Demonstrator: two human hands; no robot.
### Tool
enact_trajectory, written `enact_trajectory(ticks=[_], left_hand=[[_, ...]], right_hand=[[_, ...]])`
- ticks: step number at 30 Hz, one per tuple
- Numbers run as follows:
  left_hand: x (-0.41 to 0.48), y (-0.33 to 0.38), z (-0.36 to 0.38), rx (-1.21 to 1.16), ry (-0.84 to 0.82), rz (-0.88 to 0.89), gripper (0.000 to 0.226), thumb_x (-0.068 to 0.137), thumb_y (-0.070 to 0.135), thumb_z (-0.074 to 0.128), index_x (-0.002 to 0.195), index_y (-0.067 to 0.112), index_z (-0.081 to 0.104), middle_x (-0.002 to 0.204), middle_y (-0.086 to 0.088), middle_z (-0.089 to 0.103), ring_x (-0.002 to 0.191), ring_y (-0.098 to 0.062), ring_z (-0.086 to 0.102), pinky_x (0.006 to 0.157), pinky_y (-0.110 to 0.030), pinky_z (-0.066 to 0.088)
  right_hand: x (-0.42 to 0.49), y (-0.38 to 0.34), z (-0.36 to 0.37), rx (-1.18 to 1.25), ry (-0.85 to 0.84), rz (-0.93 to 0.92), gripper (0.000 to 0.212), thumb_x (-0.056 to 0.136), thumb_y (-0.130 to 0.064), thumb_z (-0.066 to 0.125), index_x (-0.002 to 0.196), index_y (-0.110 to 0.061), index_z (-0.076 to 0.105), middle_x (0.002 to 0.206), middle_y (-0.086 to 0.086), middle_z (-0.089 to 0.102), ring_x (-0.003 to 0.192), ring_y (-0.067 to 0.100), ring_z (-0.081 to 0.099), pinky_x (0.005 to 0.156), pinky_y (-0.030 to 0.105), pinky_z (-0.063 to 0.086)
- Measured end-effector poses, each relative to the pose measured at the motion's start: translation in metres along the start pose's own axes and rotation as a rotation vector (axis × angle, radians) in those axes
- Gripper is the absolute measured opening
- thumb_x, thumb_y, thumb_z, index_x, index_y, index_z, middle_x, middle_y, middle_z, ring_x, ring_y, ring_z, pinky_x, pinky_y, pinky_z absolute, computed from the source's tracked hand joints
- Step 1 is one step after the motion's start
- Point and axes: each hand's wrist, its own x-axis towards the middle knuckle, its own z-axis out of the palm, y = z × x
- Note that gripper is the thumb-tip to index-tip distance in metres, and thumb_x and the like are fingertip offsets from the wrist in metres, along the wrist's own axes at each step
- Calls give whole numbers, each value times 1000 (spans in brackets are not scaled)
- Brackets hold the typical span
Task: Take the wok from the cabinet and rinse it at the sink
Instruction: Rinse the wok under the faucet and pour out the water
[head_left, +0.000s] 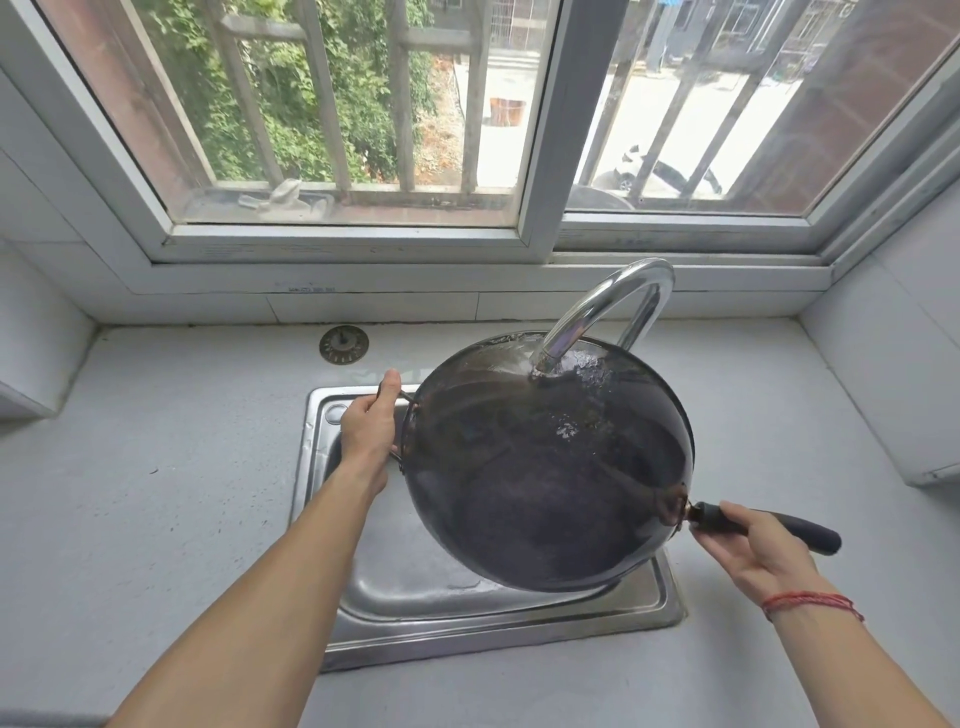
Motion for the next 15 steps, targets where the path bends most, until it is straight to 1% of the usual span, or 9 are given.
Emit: enact_trajectory(ticks=[2,4,6,8,9,10,12,13,15], left_hand=[[0,0,-3,-3,7,10,47,88,60,63,86,14,56,68,3,41,56,-14,44,52,-29,40],[1,1,-7,-5,15,18,47,88,59,63,88,13,55,67,2,40,52,-13,44,49,-28,40],[1,2,-9,-5,16,14,47,88,59,62,87,13,55,64,3,40,45,-10,46,50,-29,40],[-1,4,-9,-15,14,18,45,90,57,62,85,13,54,58,5,42,36,-4,44,51,-29,39],[-2,4,-8,-17,15,18,44,90,56,62,85,13,54,55,7,42,34,-2,43,50,-28,38],[-3,5,-8,-17,16,14,43,91,56,62,84,13,54,53,8,42,33,-2,42,49,-27,37],[-5,6,-7,-19,10,15,43,90,56,63,83,14,53,51,8,44,33,-3,44,46,-25,37],[-5,6,-7,-27,-2,16,44,89,57,63,84,14,53,51,8,46,35,-4,47,45,-25,38],[-6,7,-6,-31,-17,7,46,88,58,63,85,14,54,51,8,50,38,-6,50,45,-25,40]], right_hand=[[-1,0,3,-2,-7,-3,4,94,3,55,96,0,53,76,24,70,61,27,72,56,42,60],[-2,1,6,-15,-7,-7,3,94,3,55,95,1,53,65,18,70,58,25,72,73,43,57],[-2,2,8,-20,-9,-12,3,94,3,55,94,1,53,62,17,70,56,25,71,85,43,50],[-2,3,9,-24,-18,-12,3,93,3,55,95,1,53,64,18,70,56,25,71,87,45,51],[-2,3,9,-26,-21,-14,4,93,3,55,96,0,53,68,20,71,56,25,71,84,45,54],[-3,3,9,-23,-22,-14,5,93,3,55,97,0,53,74,24,70,56,25,71,75,45,58],[-2,3,8,-15,-16,-9,8,93,3,55,99,-2,53,89,25,65,56,26,71,54,42,60],[-2,3,7,-14,-13,-6,9,93,3,55,100,-2,53,92,23,64,56,26,71,48,41,58],[-1,3,5,-12,-10,-5,11,94,3,55,102,-3,53,93,23,63,55,26,71,44,40,57]])
